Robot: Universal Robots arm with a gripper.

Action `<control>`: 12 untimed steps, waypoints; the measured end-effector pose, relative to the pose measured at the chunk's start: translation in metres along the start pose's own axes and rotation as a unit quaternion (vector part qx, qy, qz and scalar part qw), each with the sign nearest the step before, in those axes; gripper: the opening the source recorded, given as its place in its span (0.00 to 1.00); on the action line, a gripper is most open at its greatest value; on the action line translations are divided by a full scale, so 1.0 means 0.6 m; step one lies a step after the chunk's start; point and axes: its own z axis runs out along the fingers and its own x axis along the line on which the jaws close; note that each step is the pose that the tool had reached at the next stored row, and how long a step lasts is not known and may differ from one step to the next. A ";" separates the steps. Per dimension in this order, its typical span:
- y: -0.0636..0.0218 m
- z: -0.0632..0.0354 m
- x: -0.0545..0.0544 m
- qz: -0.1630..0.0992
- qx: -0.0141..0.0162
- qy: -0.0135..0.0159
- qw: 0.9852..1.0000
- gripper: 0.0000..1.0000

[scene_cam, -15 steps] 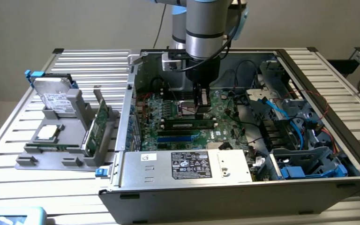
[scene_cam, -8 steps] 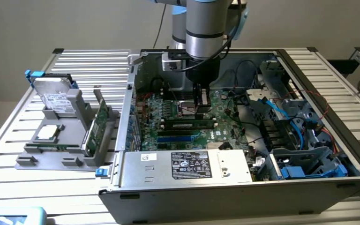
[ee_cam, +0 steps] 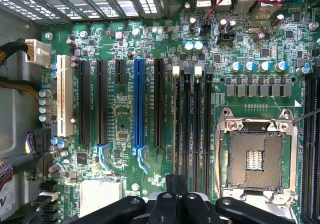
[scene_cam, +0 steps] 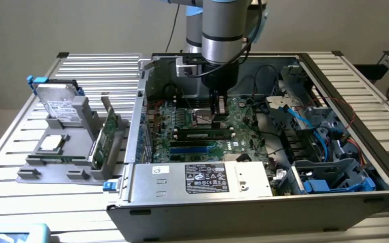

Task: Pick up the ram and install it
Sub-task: 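Press down the ram until it locks into place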

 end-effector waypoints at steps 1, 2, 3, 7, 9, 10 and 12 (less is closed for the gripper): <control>-0.002 0.000 0.000 0.000 0.000 0.000 1.000 0.11; -0.004 0.000 0.000 0.000 0.000 0.000 1.000 0.11; -0.006 0.001 0.000 0.000 0.000 0.000 1.000 0.11; -0.009 0.004 0.000 0.002 -0.001 0.000 1.000 0.11; -0.009 0.004 0.001 0.002 -0.001 0.000 1.000 0.11; -0.010 0.005 0.001 0.002 -0.001 0.000 1.000 0.11; -0.010 0.005 0.001 0.002 -0.001 -0.003 1.000 0.11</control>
